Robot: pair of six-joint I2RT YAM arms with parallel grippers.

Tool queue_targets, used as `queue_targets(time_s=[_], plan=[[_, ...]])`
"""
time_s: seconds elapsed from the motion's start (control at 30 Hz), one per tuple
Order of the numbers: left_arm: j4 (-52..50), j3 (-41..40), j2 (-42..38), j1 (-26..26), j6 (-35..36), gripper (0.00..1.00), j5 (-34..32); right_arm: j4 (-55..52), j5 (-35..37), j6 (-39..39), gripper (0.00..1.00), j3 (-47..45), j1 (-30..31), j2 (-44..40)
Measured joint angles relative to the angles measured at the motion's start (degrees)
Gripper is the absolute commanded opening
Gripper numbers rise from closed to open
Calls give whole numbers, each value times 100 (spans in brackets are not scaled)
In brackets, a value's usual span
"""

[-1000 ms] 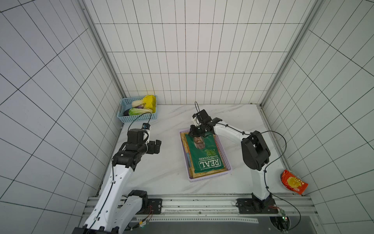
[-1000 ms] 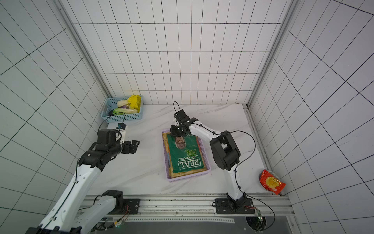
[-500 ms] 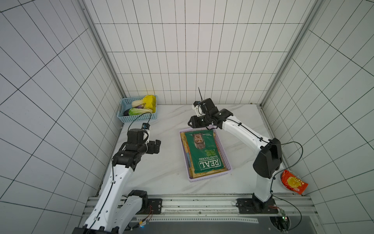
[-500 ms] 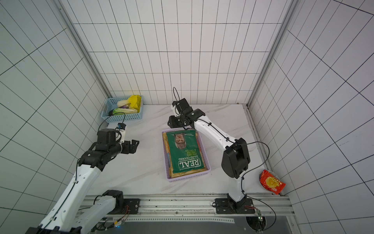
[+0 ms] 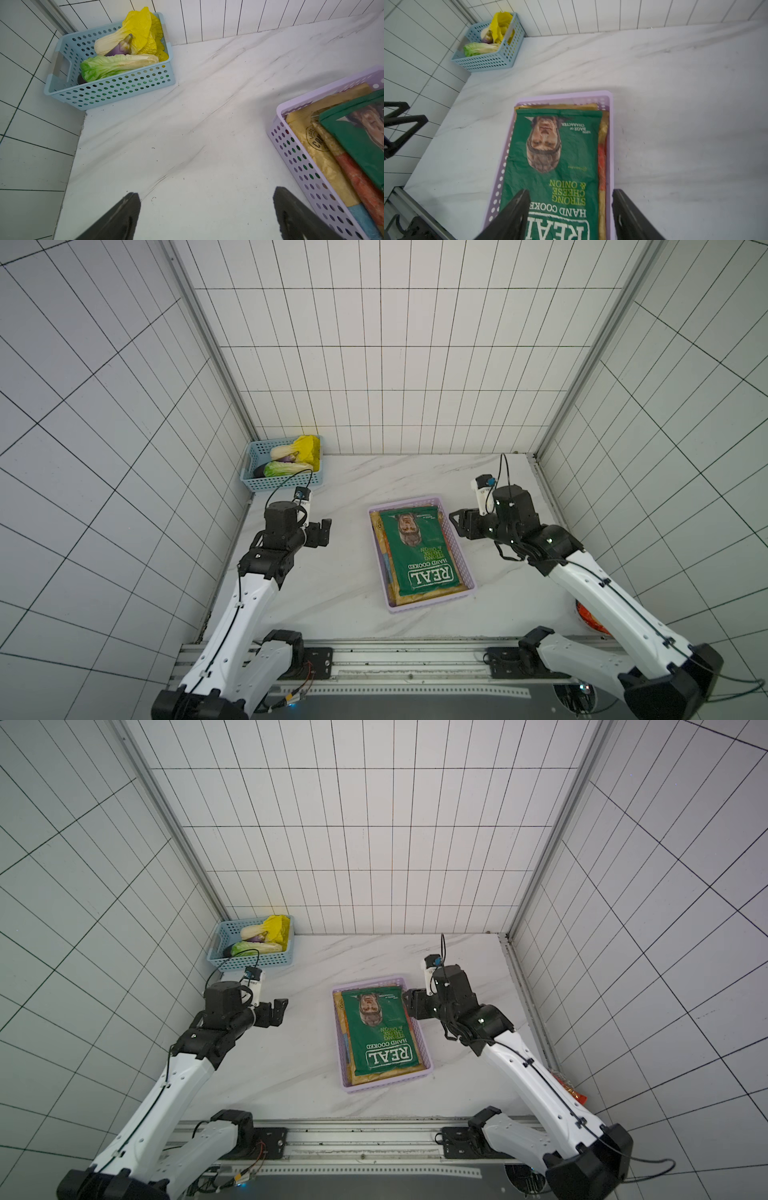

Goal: Put the potato chips into the basket
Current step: Reset both arms

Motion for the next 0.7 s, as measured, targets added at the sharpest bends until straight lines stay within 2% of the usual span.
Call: queue_targets(time_s=[0.07, 0.17, 0.3, 0.37, 0.5, 0.7], plan=[[374, -181, 140, 0, -42, 98, 22, 76, 345, 57, 69, -793, -2, -621], [1342, -658, 378, 0, -109, 98, 50, 31, 726, 87, 74, -1513, -2, -1377], [3003, -1644, 839, 0, -286, 97, 151, 79, 1228, 9, 86, -1751, -2, -1902], [3888, -2124, 1263, 0, -407, 98, 122, 114, 1521, -37, 99, -1749, -2, -1941], [5263, -2570, 1980, 0, -492, 98, -210, 83, 1915, -343, 99, -1749, -2, -1856], [6961, -2479, 2699, 101, -507, 98, -776, 83, 2540, -968, 99, -1731, -2, -2157]])
